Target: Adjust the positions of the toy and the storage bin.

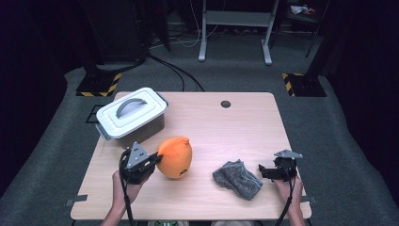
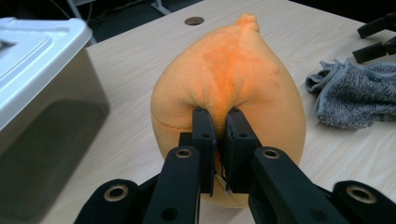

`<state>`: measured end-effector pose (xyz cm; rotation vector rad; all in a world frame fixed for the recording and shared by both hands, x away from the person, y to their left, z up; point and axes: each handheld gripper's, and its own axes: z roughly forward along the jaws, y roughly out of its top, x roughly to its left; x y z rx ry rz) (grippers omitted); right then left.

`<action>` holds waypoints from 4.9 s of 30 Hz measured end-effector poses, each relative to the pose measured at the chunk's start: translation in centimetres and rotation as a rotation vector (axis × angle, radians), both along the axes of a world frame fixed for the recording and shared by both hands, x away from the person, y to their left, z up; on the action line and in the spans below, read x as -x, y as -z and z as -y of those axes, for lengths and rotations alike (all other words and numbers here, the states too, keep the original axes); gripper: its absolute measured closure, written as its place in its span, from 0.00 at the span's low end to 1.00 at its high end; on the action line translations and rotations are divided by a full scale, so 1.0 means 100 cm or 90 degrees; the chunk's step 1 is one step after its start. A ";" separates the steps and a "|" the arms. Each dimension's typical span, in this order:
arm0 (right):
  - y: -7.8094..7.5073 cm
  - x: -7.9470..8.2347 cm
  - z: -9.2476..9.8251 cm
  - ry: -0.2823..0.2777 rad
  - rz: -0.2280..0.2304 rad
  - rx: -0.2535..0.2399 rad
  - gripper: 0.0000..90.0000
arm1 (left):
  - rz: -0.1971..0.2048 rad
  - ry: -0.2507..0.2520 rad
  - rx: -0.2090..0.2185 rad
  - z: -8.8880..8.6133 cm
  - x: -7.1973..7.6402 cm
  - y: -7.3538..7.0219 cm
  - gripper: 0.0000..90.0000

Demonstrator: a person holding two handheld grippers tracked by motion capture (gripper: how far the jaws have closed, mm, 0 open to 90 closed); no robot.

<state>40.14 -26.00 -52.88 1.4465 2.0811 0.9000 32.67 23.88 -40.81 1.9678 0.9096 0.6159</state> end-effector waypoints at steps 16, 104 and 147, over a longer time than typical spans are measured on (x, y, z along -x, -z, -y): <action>0.000 0.000 0.000 0.000 0.000 0.000 0.05 | -0.065 -0.112 0.034 -0.053 0.008 0.035 0.92; 0.000 0.000 0.000 0.001 0.000 0.000 0.05 | -0.105 -0.351 0.035 -0.126 -0.149 0.004 0.07; 0.000 0.000 0.000 0.001 0.001 0.000 0.05 | -0.139 -0.198 0.007 -0.074 -0.201 0.000 0.07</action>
